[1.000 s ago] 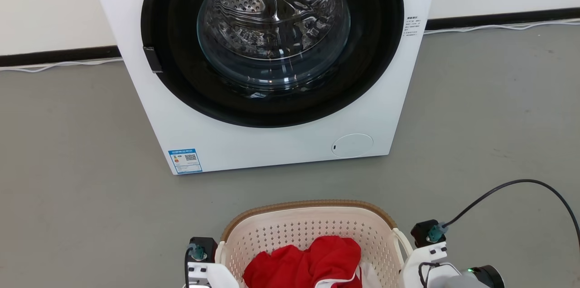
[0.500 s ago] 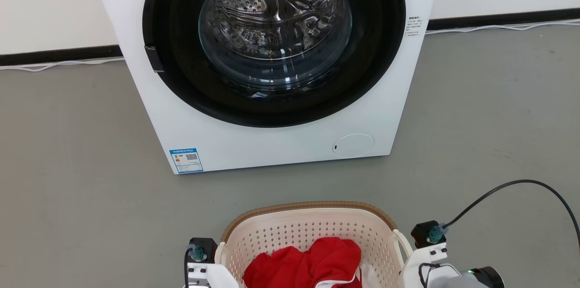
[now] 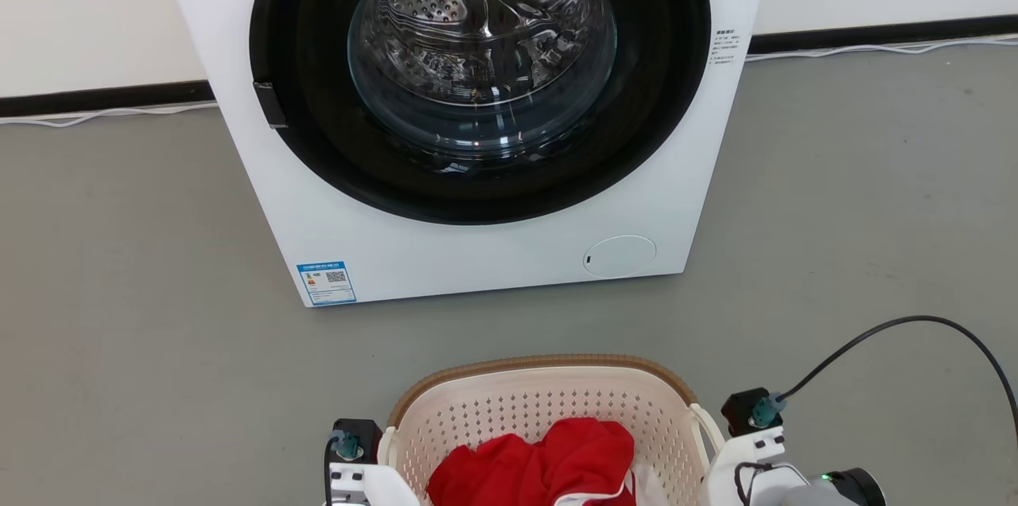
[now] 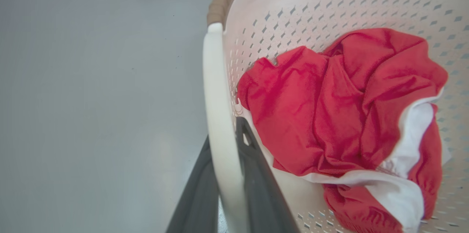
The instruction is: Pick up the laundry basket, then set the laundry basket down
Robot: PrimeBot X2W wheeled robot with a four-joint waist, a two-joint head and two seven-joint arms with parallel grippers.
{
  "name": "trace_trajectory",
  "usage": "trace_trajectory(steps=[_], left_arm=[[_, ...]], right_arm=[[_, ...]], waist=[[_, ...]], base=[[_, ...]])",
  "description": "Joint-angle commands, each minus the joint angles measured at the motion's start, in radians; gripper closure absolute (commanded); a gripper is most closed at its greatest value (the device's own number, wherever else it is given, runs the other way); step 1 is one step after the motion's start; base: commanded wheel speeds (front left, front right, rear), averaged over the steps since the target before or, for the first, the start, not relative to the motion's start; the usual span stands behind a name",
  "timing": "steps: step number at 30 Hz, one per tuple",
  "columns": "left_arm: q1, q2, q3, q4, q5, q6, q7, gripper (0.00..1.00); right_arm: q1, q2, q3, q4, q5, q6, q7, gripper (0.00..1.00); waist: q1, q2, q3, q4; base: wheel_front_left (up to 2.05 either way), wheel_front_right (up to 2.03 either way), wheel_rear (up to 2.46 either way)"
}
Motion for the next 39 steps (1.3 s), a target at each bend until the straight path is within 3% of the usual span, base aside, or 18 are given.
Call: trace_trajectory(steps=[1,39], left_arm=[[-0.043,0.008,0.010,-0.008,0.002,-0.006,-0.021,1.00],[-0.047,0.008,-0.019,0.000,-0.028,-0.006,-0.029,1.00]], right_arm=[[-0.044,0.018,0.019,-0.016,0.006,0.008,-0.015,1.00],[-0.053,0.018,0.065,-0.003,0.058,0.008,-0.042,1.00]], waist=[[0.0000,-0.0001,-0.001,0.000],[0.0000,-0.0001,-0.014,0.008]], base=[[0.00,0.00,0.00],[0.00,0.00,0.00]])
